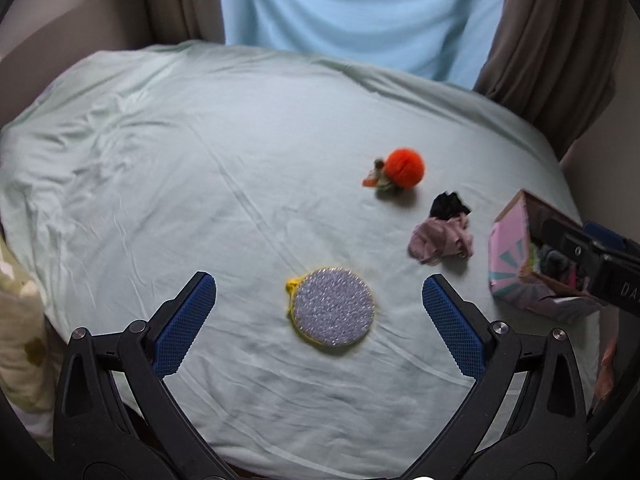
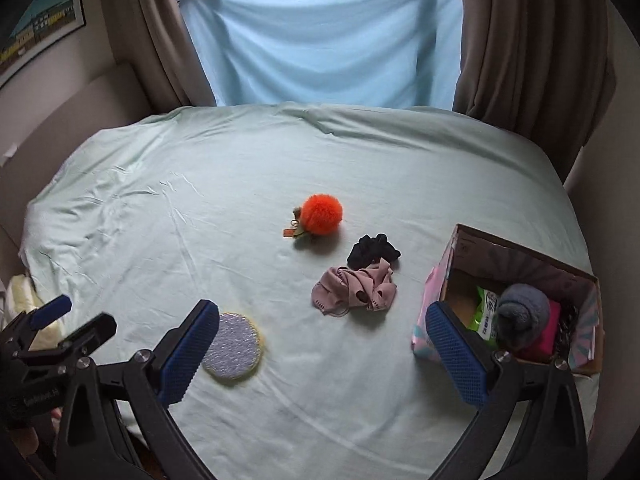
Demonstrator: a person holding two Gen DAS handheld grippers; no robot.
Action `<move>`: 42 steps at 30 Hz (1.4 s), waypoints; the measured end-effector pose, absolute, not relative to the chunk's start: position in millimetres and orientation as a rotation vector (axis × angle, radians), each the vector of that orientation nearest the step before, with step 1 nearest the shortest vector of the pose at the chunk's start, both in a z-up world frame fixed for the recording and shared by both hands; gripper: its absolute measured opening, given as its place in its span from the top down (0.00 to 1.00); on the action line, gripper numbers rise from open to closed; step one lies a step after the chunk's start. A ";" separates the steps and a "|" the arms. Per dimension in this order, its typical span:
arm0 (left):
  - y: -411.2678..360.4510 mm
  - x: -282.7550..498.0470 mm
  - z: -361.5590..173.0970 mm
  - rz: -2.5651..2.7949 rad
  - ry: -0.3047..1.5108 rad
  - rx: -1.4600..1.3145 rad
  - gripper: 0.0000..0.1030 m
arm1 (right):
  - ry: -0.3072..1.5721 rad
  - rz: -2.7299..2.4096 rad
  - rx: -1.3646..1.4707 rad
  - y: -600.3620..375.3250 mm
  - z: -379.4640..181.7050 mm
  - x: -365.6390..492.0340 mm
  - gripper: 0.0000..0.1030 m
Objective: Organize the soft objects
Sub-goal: 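Grasp the glittery round sponge with the left tool while the right tool grasps the pink cloth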
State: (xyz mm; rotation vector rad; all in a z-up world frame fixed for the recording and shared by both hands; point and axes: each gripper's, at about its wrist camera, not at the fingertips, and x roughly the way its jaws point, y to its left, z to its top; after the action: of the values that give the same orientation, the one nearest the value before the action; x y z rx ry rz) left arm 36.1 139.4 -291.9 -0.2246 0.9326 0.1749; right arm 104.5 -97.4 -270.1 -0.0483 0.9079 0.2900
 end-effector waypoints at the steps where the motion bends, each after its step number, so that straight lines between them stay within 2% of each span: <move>1: 138.3 38.6 -301.7 0.180 0.938 -0.233 0.00 | 0.915 0.295 -0.046 -96.7 -283.5 111.8 0.00; 13: 112.9 82.7 -417.3 0.203 1.004 -0.222 0.00 | 0.923 0.293 -0.102 -70.1 -392.3 182.6 0.00; 21: 107.2 107.0 -468.5 0.218 1.054 -0.229 0.01 | 0.922 0.217 -0.188 -65.2 -446.8 217.4 0.00; 29: 91.7 113.7 -498.3 0.241 1.084 -0.086 0.01 | 0.981 0.197 -0.179 -74.4 -490.2 239.4 0.00; 35: 98.3 113.8 -500.0 0.222 1.082 -0.111 0.01 | 0.983 0.213 -0.115 -82.2 -498.4 241.6 0.01; 38: 100.9 114.4 -499.0 0.216 1.089 -0.117 0.04 | 0.975 0.239 -0.110 -80.3 -496.2 242.3 0.10; 42: 105.1 111.8 -495.7 0.227 1.094 -0.136 0.13 | 0.985 0.255 -0.126 -73.4 -493.3 243.7 0.25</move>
State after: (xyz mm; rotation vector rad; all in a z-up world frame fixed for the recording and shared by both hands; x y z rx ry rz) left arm 111.8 105.1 -495.7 -0.1359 1.0937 0.2269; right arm 243.7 -73.4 -493.3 -0.1255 0.9852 0.2547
